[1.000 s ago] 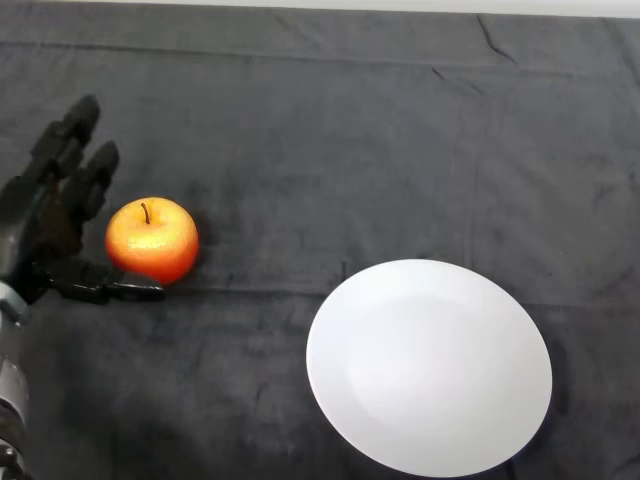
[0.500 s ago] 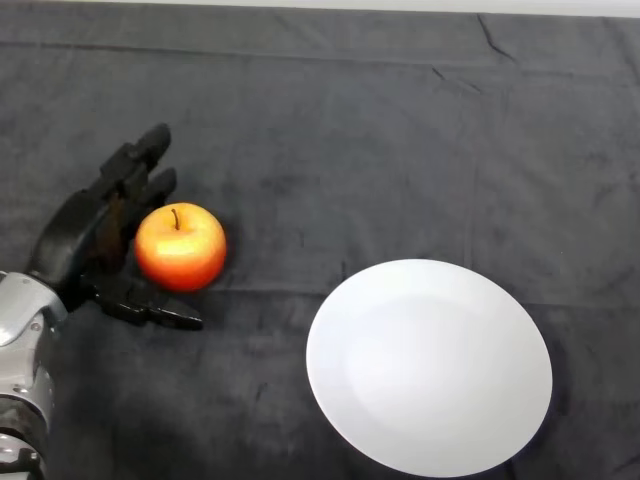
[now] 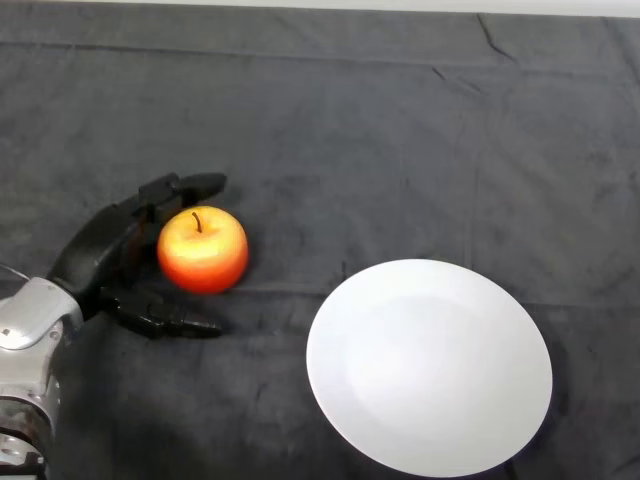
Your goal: Move the apple to the plate
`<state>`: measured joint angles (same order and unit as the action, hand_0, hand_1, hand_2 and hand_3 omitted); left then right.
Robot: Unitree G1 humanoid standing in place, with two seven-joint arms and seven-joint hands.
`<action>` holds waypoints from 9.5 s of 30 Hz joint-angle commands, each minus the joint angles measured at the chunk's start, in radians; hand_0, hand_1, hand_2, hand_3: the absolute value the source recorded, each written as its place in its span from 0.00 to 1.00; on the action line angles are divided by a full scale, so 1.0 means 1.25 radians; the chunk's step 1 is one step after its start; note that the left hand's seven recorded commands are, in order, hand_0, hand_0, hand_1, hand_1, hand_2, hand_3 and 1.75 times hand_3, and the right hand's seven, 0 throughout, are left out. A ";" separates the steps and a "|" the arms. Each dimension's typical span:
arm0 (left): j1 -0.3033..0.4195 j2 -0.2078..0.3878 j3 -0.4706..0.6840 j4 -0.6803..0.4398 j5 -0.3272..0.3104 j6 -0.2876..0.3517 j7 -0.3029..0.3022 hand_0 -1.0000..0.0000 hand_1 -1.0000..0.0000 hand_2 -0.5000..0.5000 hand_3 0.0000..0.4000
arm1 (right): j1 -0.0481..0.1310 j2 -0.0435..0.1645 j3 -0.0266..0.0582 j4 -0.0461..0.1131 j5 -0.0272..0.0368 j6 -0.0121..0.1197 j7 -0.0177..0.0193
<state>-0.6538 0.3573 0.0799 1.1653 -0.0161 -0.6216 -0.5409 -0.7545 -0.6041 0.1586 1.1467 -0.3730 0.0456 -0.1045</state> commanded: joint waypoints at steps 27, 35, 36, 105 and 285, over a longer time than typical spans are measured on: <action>-0.044 -0.063 -0.064 -0.159 0.027 -0.033 0.091 0.00 0.00 0.50 1.00 | 0.023 -0.002 -0.0054 0.014 0.0052 0.001 0.0017; 0.007 -0.106 -0.141 -0.316 0.020 -0.018 0.117 0.00 0.00 0.50 1.00 | 0.025 -0.002 -0.0059 0.010 0.0057 0.002 0.0021; 0.013 -0.108 -0.153 -0.332 0.017 -0.017 0.119 0.00 0.00 0.50 1.00 | 0.025 -0.002 -0.0059 0.009 0.0058 0.003 0.0022; 0.016 -0.074 -0.555 -0.291 -0.055 0.011 0.160 1.00 1.00 0.50 0.00 | 0.029 -0.002 -0.0076 0.000 0.0060 0.008 0.0043; 0.166 0.294 0.310 -0.018 -0.232 0.124 0.584 1.00 1.00 0.50 0.00 | 0.022 -0.002 -0.0056 0.015 0.0047 0.000 0.0018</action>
<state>-0.4860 0.6908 0.4516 1.1845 -0.3285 -0.4814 0.1816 -0.7544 -0.6018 0.1594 1.1421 -0.3734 0.0463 -0.1045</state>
